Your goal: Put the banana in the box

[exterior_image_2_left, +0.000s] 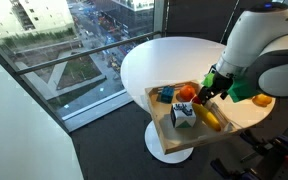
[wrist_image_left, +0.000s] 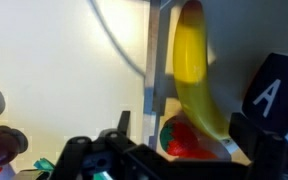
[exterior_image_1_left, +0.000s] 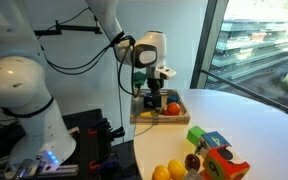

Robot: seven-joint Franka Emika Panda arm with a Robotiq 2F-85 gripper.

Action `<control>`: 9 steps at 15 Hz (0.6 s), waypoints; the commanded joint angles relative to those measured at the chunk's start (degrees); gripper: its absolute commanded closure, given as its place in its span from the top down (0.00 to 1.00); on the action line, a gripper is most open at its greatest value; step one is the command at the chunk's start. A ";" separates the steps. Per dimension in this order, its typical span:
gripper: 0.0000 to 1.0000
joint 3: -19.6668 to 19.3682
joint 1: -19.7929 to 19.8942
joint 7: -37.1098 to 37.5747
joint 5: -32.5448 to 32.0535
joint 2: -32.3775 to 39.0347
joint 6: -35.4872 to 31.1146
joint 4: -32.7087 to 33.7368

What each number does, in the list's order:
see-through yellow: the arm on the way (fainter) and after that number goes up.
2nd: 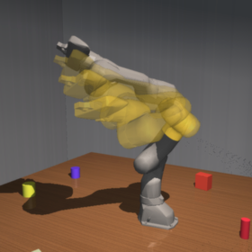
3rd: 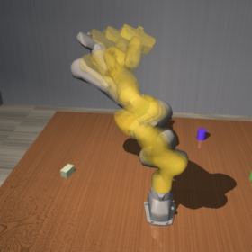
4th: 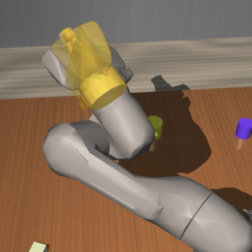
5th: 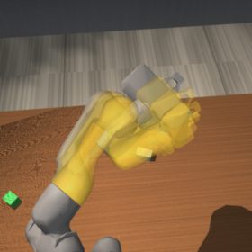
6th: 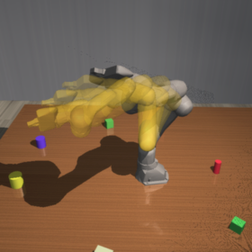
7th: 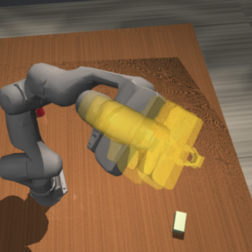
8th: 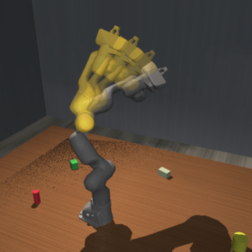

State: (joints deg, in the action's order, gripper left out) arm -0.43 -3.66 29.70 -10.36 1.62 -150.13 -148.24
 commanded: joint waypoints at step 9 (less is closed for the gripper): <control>1.00 -1.16 5.46 -14.89 5.38 -14.29 13.44 -2.47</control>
State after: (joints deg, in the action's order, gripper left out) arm -0.96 0.61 19.19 -6.84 -7.98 -140.41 -149.66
